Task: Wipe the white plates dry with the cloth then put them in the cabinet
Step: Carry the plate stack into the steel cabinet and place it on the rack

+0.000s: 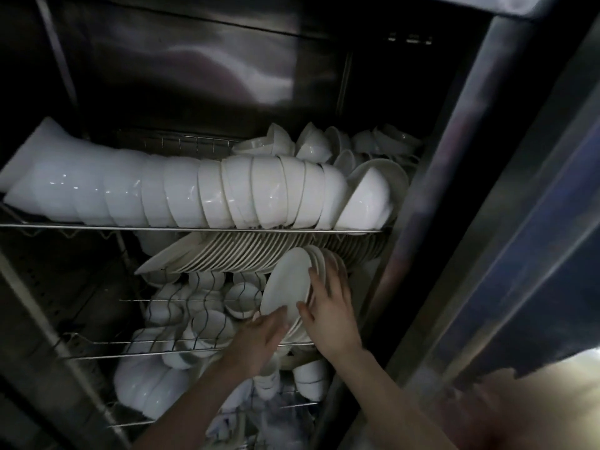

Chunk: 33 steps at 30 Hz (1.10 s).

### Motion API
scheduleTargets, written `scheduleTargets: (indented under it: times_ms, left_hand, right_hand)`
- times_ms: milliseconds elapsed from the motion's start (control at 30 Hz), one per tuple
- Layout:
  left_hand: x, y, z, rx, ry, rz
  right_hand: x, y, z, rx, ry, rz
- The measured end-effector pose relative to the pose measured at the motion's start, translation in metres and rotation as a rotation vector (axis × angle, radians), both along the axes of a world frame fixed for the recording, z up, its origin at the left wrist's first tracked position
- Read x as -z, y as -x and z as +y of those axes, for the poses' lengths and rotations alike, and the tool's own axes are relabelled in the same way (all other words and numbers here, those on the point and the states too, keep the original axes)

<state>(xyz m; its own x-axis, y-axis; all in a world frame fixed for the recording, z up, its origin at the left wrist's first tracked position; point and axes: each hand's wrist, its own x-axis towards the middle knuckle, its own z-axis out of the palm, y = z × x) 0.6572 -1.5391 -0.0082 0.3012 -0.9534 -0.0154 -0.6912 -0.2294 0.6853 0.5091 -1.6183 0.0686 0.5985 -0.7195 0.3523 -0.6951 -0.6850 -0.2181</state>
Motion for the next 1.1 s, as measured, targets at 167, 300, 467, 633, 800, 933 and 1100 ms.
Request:
scheduleTargets:
  times_ms: [167,300,467,633,800,933,1100]
  left_hand:
    - [-0.013,0.017,0.007,-0.033,0.036,-0.020]
    - [-0.022,0.024,0.014,0.005,0.021,-0.119]
    - [-0.027,0.025,0.037,-0.039,-0.045,-0.340]
    - [-0.033,0.027,0.058,0.013,0.003,-0.528]
    - [-0.032,0.048,0.060,0.140,0.072,-0.608]
    - [-0.020,0.087,0.057,0.385,0.112,-0.604]
    - [-0.013,0.175,0.070,0.770,0.151,-0.562]
  right_hand:
    - [-0.003,0.007,0.003,-0.024,-0.120,-0.049]
    - [0.001,0.012,0.012,-0.046,-0.184,-0.069]
    - [0.006,0.025,0.028,-0.090,-0.188,-0.027]
    - [0.007,0.057,0.047,-0.145,-0.129,-0.035]
    - [0.009,0.108,0.078,-0.046,-0.216,0.107]
    - [0.023,0.172,0.119,0.209,-0.332,0.277]
    - [0.046,0.268,0.225,0.628,-0.483,0.273]
